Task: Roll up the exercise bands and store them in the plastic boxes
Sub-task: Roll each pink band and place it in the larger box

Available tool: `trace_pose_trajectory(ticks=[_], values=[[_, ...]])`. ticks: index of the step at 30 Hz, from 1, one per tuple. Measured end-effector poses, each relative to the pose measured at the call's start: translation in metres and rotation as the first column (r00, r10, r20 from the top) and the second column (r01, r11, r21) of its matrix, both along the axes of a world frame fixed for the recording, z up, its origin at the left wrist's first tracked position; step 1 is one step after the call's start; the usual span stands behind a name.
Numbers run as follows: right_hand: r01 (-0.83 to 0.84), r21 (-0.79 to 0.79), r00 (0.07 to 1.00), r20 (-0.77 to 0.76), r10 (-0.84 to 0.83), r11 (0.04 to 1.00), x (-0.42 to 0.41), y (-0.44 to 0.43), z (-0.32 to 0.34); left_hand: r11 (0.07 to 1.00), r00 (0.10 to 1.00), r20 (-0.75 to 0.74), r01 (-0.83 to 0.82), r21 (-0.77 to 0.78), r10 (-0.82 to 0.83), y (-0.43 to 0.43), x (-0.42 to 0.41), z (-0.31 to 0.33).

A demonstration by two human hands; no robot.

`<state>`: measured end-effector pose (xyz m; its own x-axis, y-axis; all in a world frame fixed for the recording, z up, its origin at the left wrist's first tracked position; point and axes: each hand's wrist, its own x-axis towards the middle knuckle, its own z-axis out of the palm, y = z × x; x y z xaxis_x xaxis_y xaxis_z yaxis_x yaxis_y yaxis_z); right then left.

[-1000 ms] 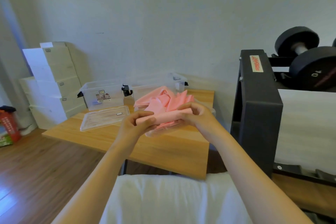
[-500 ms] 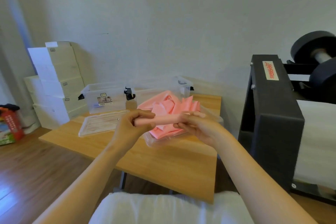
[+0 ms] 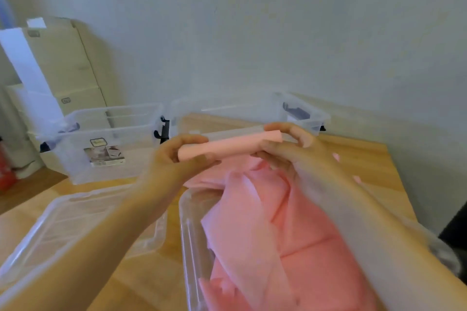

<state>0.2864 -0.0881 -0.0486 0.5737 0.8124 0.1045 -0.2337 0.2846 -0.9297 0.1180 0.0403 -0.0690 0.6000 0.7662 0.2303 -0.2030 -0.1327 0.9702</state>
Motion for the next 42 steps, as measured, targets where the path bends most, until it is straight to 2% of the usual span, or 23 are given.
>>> trace_pose_trajectory(ticks=[4,9,12,14,20,23,25,29,32,40,42], values=[[-0.039,-0.029,0.997,-0.067,0.037,0.999,0.026,0.037,0.007,1.000,1.000,-0.018,-0.013,0.006,0.013,0.036,0.025,0.013],[-0.017,-0.079,0.998,-0.067,0.012,0.997,0.048,0.064,0.036,1.000,0.996,-0.087,-0.022,0.022,0.024,0.061,0.041,0.042],[0.003,-0.114,0.985,-0.169,-0.023,0.993,0.054,0.083,0.047,0.994,0.982,-0.170,-0.064,0.093,0.079,0.074,0.047,0.055],[0.012,-0.162,0.970,-0.236,-0.050,0.987,0.054,0.096,0.050,0.993,0.972,-0.214,-0.080,0.083,0.096,0.084,0.049,0.060],[-0.008,-0.259,0.919,-0.382,-0.095,0.966,0.055,0.131,0.066,0.977,0.951,-0.293,-0.147,-0.153,0.097,0.118,0.049,0.076],[-0.028,-0.334,0.916,-0.386,-0.109,0.942,0.062,0.151,0.075,0.921,0.977,-0.203,-0.143,-0.363,0.072,0.136,0.053,0.089],[-0.057,-0.374,0.914,-0.392,-0.102,0.925,0.066,0.164,0.079,0.898,0.974,-0.215,-0.158,-0.411,0.074,0.146,0.056,0.098],[-0.093,-0.391,0.889,-0.446,-0.101,0.916,0.070,0.188,0.078,0.918,0.936,-0.341,-0.204,-0.339,0.082,0.167,0.056,0.101],[-0.094,-0.386,0.872,-0.476,-0.111,0.918,0.071,0.201,0.073,0.944,0.902,-0.408,-0.248,-0.219,0.142,0.180,0.058,0.102],[-0.057,-0.391,0.848,-0.505,-0.163,0.918,0.075,0.224,0.059,0.964,0.863,-0.462,-0.259,-0.057,0.204,0.201,0.060,0.089],[-0.055,-0.393,0.851,-0.499,-0.163,0.918,0.080,0.226,0.057,0.950,0.814,-0.505,-0.309,0.041,0.287,0.206,0.057,0.081]])
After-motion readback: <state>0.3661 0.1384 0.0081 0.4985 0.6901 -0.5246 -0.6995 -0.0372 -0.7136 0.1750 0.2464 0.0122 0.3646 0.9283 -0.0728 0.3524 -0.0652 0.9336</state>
